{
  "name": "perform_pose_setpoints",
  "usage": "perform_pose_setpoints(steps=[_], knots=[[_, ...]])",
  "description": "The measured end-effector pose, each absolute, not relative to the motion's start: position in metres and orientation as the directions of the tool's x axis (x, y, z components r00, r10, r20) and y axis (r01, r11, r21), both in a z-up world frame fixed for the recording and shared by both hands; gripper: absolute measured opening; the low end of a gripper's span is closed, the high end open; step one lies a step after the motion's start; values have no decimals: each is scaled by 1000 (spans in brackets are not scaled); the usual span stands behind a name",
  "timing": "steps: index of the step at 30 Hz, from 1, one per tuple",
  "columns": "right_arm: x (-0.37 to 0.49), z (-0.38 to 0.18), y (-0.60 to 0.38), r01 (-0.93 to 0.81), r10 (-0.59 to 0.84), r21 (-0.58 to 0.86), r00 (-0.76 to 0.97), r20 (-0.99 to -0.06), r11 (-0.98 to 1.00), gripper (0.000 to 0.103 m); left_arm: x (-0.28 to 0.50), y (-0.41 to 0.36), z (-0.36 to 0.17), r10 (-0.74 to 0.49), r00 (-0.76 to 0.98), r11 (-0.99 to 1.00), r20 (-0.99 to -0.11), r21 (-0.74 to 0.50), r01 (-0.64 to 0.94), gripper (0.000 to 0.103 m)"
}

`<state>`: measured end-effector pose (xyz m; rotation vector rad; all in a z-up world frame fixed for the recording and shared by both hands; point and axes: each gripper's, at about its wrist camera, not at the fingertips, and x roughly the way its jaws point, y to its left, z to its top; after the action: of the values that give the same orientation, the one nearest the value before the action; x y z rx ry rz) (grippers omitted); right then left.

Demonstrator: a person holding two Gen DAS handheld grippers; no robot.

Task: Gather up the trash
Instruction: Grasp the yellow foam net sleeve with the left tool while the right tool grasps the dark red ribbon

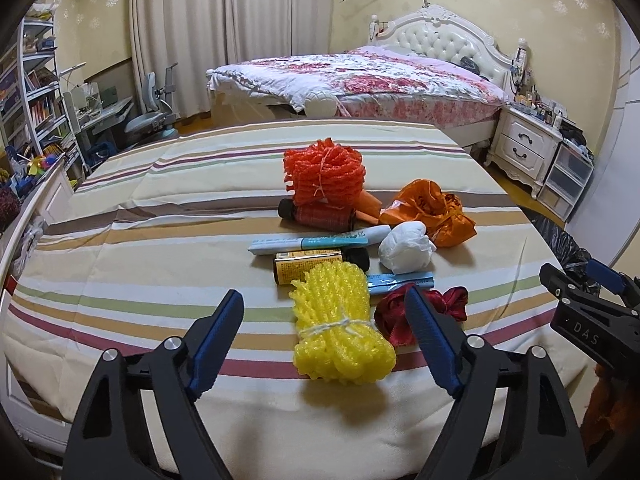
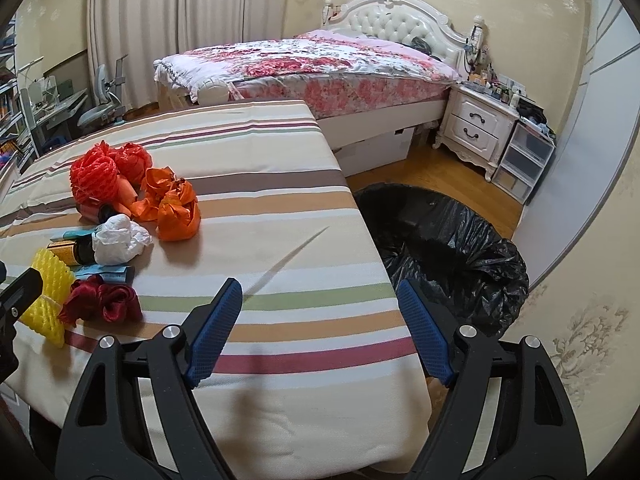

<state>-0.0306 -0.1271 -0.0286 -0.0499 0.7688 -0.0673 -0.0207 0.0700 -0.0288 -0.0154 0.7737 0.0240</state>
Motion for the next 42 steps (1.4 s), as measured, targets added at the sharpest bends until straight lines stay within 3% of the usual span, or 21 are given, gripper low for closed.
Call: perform_pose_setpoints(steps=[5, 9, 12, 22, 39, 40, 42], knots=[[-31, -29, -127, 41, -77, -69, 717, -693, 997, 78, -19, 71, -38, 13, 685, 1000, -728, -5, -24, 68], [-30, -30, -122, 34, -71, -66, 714, -696, 997, 78, -20, 72, -43, -23, 662, 1000, -749, -29, 2, 49], [-32, -29, -118, 20, -60, -66, 714, -697, 998, 78, -26, 73, -40, -20, 673, 1000, -739, -19, 8, 46], [-36, -21, -84, -80, 35, -31, 715, -699, 996, 78, -39, 104, -20, 43, 718, 998, -695, -6, -65, 45], [-37, -37, -9, -275, 162, -31, 648, -744, 961, 79, -48, 184, -31, 155, 684, 962, -713, -48, -268, 45], [-37, -38, -7, -282, 167, -29, 646, -745, 959, 78, -48, 186, -32, 154, 682, 962, -715, -49, -268, 45], [-40, -38, -6, -302, 189, -16, 635, -749, 953, 65, -48, 186, -34, 150, 679, 962, -719, -53, -268, 45]])
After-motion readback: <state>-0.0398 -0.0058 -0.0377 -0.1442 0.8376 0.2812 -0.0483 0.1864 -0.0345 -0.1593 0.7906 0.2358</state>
